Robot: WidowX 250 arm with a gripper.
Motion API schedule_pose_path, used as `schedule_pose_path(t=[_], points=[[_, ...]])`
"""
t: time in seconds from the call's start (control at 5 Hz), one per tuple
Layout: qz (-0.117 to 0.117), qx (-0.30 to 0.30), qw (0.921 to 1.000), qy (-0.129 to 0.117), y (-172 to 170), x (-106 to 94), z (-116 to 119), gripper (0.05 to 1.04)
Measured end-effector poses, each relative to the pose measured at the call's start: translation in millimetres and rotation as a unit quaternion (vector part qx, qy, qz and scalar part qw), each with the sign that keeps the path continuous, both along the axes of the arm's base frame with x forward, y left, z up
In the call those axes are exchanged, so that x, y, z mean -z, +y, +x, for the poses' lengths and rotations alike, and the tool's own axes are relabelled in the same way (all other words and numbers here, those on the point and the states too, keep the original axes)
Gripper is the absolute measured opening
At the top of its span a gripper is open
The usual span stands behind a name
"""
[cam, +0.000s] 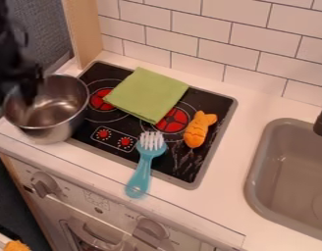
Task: Place the silver pot towards the side of the left burner
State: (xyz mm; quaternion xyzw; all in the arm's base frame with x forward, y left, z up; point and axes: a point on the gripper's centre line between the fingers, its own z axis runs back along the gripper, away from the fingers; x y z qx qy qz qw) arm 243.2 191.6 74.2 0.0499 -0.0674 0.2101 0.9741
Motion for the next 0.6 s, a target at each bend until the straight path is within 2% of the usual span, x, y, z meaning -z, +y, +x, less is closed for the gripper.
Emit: schedule_pose_path(t=[0.2, 0.4, 0.6], points=[[0.025, 0.11, 0.9931, -0.034, -25, -41.7, 24, 1.011], [0.022, 0.189, 0.981, -0.037, -52, -50.1, 39, 1.005], [0.013, 0.202, 0.9787, -0.032, -66, -44.9, 44, 1.001]])
